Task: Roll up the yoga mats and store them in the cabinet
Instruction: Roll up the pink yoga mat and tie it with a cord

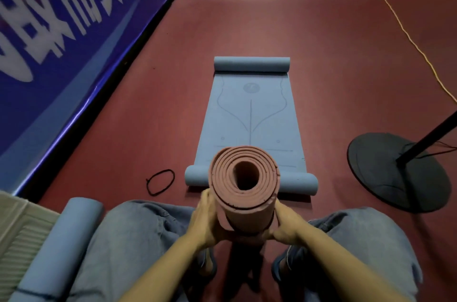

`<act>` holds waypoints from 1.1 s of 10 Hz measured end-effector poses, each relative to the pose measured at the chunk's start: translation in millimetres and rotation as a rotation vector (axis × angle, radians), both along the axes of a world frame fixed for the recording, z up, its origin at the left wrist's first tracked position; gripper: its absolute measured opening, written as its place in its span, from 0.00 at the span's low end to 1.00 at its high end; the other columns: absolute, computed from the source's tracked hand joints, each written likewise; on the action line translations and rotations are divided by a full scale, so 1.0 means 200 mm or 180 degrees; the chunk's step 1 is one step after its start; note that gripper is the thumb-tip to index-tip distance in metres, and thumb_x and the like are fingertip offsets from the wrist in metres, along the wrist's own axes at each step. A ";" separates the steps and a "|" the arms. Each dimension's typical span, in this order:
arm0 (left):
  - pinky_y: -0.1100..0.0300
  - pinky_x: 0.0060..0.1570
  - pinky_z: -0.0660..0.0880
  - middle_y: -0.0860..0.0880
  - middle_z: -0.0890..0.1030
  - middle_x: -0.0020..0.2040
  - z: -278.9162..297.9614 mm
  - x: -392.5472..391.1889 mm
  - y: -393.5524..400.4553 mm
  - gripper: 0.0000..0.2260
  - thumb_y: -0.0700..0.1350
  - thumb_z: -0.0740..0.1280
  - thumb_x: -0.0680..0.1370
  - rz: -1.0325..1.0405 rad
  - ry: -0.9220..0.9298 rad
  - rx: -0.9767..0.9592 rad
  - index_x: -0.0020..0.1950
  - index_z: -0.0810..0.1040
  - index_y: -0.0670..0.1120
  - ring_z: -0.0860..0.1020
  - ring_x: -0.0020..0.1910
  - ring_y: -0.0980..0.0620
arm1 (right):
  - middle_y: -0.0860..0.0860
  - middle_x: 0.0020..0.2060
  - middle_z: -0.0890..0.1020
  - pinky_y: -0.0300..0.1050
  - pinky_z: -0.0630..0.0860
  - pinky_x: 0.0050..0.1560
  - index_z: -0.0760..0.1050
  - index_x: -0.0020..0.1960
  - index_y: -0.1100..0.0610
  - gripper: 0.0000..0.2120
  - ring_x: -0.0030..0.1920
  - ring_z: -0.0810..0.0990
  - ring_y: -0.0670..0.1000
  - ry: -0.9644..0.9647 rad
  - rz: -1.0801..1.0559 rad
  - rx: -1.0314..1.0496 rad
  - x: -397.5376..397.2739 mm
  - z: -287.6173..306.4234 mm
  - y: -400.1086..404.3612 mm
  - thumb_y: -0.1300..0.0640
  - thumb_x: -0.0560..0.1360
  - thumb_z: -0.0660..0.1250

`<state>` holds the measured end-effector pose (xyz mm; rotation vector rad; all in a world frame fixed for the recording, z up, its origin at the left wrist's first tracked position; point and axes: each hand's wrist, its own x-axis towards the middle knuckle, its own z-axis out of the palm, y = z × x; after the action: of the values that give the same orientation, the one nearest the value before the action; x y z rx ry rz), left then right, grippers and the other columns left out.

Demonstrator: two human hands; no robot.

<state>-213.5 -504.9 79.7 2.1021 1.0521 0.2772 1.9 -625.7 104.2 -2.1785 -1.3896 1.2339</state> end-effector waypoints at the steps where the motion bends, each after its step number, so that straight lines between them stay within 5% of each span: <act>1: 0.65 0.62 0.76 0.54 0.75 0.71 -0.03 0.00 -0.03 0.52 0.50 0.89 0.53 -0.0490 0.0166 -0.0360 0.74 0.70 0.51 0.75 0.69 0.58 | 0.48 0.61 0.81 0.52 0.80 0.56 0.51 0.79 0.43 0.57 0.58 0.81 0.53 -0.0044 -0.0015 -0.0016 -0.02 -0.04 0.02 0.38 0.55 0.74; 2: 0.53 0.65 0.76 0.50 0.78 0.66 0.05 0.06 -0.03 0.44 0.46 0.88 0.58 -0.0265 -0.0239 -0.0182 0.70 0.72 0.47 0.75 0.65 0.64 | 0.50 0.62 0.81 0.47 0.78 0.51 0.57 0.78 0.46 0.52 0.58 0.81 0.53 0.0136 -0.0207 0.0361 -0.02 -0.02 0.07 0.41 0.56 0.71; 3: 0.59 0.74 0.64 0.48 0.68 0.76 0.31 0.13 -0.01 0.53 0.56 0.81 0.60 0.0195 -0.0013 -0.0072 0.80 0.62 0.47 0.69 0.73 0.57 | 0.46 0.58 0.82 0.43 0.79 0.47 0.65 0.76 0.50 0.42 0.55 0.81 0.47 0.0722 -0.0565 0.0892 -0.05 0.12 0.14 0.55 0.66 0.77; 4: 0.62 0.69 0.70 0.54 0.73 0.72 0.56 0.17 0.09 0.51 0.53 0.84 0.61 0.0481 -0.0571 0.0381 0.79 0.62 0.55 0.73 0.70 0.53 | 0.46 0.57 0.83 0.42 0.80 0.51 0.70 0.72 0.48 0.34 0.55 0.80 0.47 0.1364 -0.1016 0.1473 -0.06 0.12 0.20 0.68 0.72 0.77; 5: 0.61 0.58 0.76 0.57 0.82 0.60 0.77 0.12 0.21 0.50 0.65 0.82 0.53 0.0557 -0.0706 0.0928 0.73 0.69 0.57 0.81 0.57 0.55 | 0.42 0.71 0.72 0.47 0.79 0.56 0.55 0.79 0.39 0.43 0.59 0.84 0.50 0.1865 -0.0982 0.1419 -0.06 0.15 0.21 0.70 0.77 0.71; 6: 0.74 0.44 0.70 0.61 0.80 0.48 0.93 -0.01 0.33 0.48 0.71 0.80 0.49 0.1015 -0.0763 0.1161 0.65 0.73 0.58 0.77 0.45 0.62 | 0.44 0.78 0.60 0.47 0.75 0.61 0.42 0.80 0.33 0.51 0.65 0.79 0.52 0.1710 -0.0957 0.1193 -0.06 0.12 0.19 0.61 0.76 0.75; 7: 0.59 0.41 0.75 0.59 0.82 0.43 1.03 -0.19 0.48 0.43 0.73 0.80 0.49 0.1515 -0.0516 0.1424 0.58 0.74 0.57 0.80 0.42 0.53 | 0.48 0.81 0.57 0.48 0.73 0.62 0.39 0.80 0.33 0.55 0.66 0.77 0.54 0.1287 -0.0863 0.1020 -0.03 0.09 0.14 0.55 0.74 0.78; 8: 0.47 0.50 0.80 0.53 0.86 0.49 1.03 -0.41 0.59 0.47 0.74 0.80 0.48 0.1800 -0.0096 0.1464 0.63 0.75 0.57 0.84 0.50 0.46 | 0.50 0.81 0.56 0.51 0.73 0.65 0.38 0.80 0.34 0.56 0.68 0.76 0.57 0.1076 -0.0796 0.0985 -0.03 0.08 0.15 0.52 0.73 0.78; 10: 0.51 0.48 0.80 0.50 0.86 0.48 0.81 -0.79 0.54 0.45 0.76 0.75 0.47 0.1690 0.1416 0.1026 0.56 0.77 0.53 0.84 0.48 0.44 | 0.54 0.81 0.58 0.51 0.72 0.68 0.41 0.81 0.36 0.54 0.74 0.71 0.57 0.0957 -0.0317 0.0839 -0.14 0.08 0.22 0.47 0.71 0.78; 11: 0.56 0.39 0.77 0.53 0.83 0.40 0.59 -0.99 0.45 0.38 0.74 0.76 0.46 0.1713 0.1994 0.0597 0.46 0.76 0.52 0.81 0.39 0.51 | 0.53 0.81 0.59 0.57 0.68 0.75 0.44 0.75 0.30 0.53 0.77 0.67 0.54 0.0911 -0.0149 0.0754 -0.11 0.04 0.21 0.40 0.60 0.73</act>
<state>-411.5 -414.0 197.4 2.0780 2.0351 -0.0440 -19.5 -583.2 113.1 -1.7875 -1.2858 1.2369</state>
